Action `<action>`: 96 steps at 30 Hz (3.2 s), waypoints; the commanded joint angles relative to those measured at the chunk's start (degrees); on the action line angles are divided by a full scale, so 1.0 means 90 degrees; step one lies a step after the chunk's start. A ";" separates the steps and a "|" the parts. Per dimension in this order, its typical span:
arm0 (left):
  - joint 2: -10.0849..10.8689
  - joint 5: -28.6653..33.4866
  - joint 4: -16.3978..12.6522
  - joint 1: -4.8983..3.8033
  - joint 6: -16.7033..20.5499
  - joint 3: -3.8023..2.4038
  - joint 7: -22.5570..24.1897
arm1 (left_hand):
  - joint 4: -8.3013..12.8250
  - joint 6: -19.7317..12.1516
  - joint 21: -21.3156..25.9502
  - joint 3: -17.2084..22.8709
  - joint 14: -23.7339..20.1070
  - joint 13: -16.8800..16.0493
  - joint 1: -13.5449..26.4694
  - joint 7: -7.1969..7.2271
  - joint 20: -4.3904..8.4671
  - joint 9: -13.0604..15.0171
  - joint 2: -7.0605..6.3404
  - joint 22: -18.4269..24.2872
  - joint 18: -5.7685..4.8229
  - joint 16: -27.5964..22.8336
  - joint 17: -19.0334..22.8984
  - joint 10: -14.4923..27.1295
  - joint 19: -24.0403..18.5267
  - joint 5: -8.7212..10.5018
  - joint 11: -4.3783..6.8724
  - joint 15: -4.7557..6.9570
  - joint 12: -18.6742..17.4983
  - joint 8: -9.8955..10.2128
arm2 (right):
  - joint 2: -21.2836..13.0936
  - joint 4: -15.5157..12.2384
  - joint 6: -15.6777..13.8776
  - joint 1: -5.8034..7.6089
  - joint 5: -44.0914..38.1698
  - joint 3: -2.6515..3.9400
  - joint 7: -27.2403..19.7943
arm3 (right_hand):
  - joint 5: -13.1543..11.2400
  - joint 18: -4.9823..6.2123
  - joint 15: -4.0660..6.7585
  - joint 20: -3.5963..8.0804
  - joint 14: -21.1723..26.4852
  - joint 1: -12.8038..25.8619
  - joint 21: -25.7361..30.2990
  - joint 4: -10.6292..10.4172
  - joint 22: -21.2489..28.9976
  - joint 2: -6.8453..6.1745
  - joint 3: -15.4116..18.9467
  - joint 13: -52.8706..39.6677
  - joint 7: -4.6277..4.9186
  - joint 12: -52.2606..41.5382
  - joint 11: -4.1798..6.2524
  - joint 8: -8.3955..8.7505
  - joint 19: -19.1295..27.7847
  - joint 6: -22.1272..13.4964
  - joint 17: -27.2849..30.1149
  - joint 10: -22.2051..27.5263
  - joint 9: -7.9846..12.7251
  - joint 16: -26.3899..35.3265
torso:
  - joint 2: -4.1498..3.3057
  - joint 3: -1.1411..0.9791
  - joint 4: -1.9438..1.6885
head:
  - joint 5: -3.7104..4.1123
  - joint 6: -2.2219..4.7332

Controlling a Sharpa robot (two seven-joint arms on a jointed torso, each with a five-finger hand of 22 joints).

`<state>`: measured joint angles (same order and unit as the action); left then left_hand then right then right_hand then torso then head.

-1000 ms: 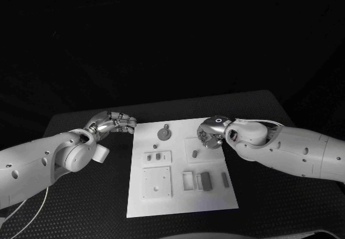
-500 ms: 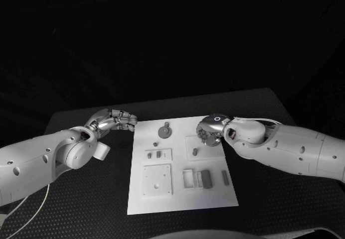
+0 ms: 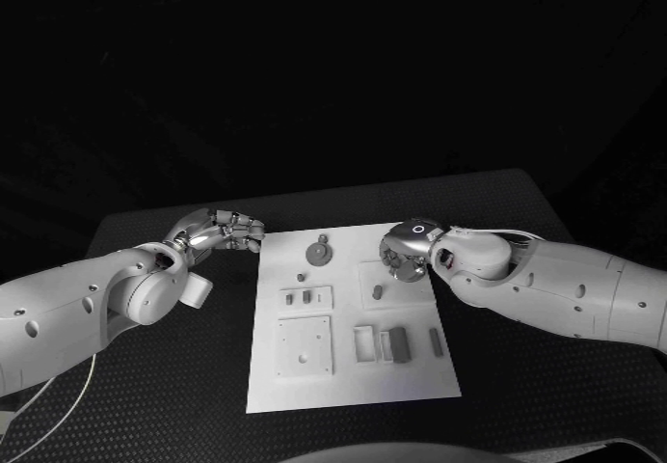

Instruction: Assemble the parts on the task board

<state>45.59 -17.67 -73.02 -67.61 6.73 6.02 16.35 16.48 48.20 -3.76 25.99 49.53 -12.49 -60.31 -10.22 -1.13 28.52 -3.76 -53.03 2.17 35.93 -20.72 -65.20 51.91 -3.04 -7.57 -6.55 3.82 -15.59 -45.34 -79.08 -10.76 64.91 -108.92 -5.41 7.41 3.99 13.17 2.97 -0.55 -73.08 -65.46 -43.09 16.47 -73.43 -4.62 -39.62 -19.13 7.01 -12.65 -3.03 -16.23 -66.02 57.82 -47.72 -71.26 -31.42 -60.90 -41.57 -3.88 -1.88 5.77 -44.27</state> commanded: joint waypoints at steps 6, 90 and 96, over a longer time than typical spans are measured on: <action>0.0002 0.0024 -0.0011 -0.0006 -0.0009 -0.0005 0.0025 | 0.0005 -0.0024 -0.0015 -0.0042 0.0007 0.0011 -0.0050 -0.0017 -0.0023 -0.0008 0.0032 0.0013 0.0019 -0.0028 -0.0017 0.0045 -0.0029 0.0012 -0.0020 -0.0053 0.0005 -0.0033 | -0.0008 0.0045 0.0385 -0.0132 -0.0425 -0.0097 0.0120 | 0.0043 0.0203 0.0095 0.0088 -0.0048 -0.0315 -0.0045 0.0034 -0.0056 0.0107 0.0003 0.0349 -0.0065 -0.0078 0.0064 -0.0120 -0.0058 0.0211 -0.0052 -0.0217 -0.0023 -0.0001 | 0.0005 -0.0003 0.0002 | 0.0018 -0.0023; -0.0073 0.0023 0.0153 -0.0006 0.0097 -0.0005 0.0026 | -0.0002 -0.0039 -0.0028 -0.0049 0.0080 0.0046 -0.0089 -0.0076 -0.0017 -0.0026 0.0027 0.0079 0.0028 -0.0098 -0.0149 0.0052 0.0018 0.0011 -0.0060 -0.0036 0.0011 -0.0041 | 0.0132 -0.1465 -0.0939 -0.0262 0.1033 0.0285 -0.0450 | 0.0048 0.0203 0.0189 0.0129 -0.0056 -0.0512 -0.0066 0.0034 -0.0137 0.0185 -0.0039 0.0196 -0.0129 -0.0076 0.0149 -0.0258 -0.0164 0.0270 -0.0183 -0.0377 -0.0278 -0.0051 | 0.0001 0.0004 -0.0004 | -0.0514 -0.0161; -0.0089 0.0039 0.0175 -0.0007 0.0099 -0.0005 0.0020 | -0.0001 -0.0036 -0.0028 -0.0050 0.0083 0.0047 -0.0091 -0.0075 -0.0016 -0.0026 0.0026 0.0083 0.0028 -0.0102 -0.0156 0.0048 0.0019 0.0011 -0.0058 -0.0035 0.0013 -0.0043 | 0.0305 -0.1391 -0.0992 -0.0462 0.0783 0.0283 -0.0500 | 0.0048 0.0203 0.0189 0.0130 -0.0055 -0.0514 -0.0064 0.0037 -0.0139 0.0191 -0.0042 0.0193 -0.0127 -0.0071 0.0149 -0.0255 -0.0164 0.0260 -0.0186 -0.0373 -0.0285 -0.0051 | -0.0001 0.0010 -0.0008 | -0.0620 -0.0217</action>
<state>44.98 -17.66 -71.40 -67.62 7.35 6.02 16.11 16.48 47.79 -3.76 25.99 49.94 -12.13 -60.53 -10.63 -1.13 28.37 -3.54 -52.34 2.05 35.27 -22.07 -64.80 51.91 -3.04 -7.97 -6.97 3.82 -15.59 -42.79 -91.74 -18.71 61.01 -100.56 -2.86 4.21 4.22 11.93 3.90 0.21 -74.00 -67.82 -43.47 16.86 -74.58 -4.76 -39.69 -17.30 5.75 -13.04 -2.01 -18.39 -67.44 60.20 -49.31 -73.94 -33.88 -61.12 -41.54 -3.84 -1.94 0.52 -46.05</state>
